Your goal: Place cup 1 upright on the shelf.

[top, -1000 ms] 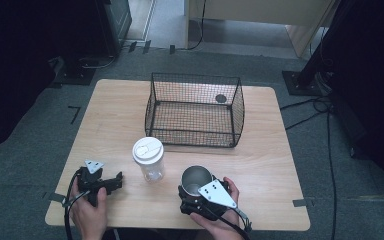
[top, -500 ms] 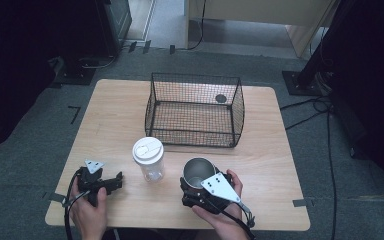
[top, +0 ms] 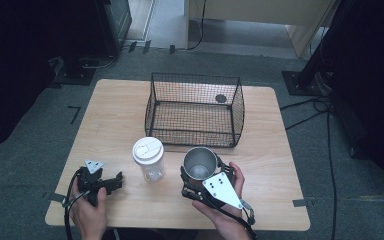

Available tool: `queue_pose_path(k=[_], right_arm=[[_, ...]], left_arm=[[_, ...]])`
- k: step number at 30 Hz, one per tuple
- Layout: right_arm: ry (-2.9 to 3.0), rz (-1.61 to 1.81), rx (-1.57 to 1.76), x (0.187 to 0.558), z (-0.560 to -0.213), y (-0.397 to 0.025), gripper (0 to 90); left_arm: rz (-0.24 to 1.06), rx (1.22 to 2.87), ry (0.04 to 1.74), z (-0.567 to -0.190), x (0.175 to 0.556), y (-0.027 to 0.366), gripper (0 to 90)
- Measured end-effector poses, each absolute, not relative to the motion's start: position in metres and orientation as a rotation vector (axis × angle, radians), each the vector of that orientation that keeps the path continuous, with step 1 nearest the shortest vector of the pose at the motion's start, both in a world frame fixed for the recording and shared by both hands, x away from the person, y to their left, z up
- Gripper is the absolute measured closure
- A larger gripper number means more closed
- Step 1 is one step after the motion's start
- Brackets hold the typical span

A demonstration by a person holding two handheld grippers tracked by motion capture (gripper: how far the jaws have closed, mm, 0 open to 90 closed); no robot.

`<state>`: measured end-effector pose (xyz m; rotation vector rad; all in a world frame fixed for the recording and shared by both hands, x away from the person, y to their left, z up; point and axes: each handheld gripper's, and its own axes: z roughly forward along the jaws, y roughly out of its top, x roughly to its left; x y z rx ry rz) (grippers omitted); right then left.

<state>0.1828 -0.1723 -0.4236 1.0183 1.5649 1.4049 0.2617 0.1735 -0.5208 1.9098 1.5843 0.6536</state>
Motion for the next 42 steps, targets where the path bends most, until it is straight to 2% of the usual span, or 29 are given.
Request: queue_pose_path(k=[22,42], right_arm=[[1.521,1.404,1.003,0.205,-0.395,-0.177,7.1],[1.494,1.409,1.036,0.242,-0.374,-0.186,7.0]], left_arm=[[0.653,1.910,1.585,-0.521,0.262,0.174,0.0],[0.651,1.912,1.586,-0.521,0.262,0.174,0.0]])
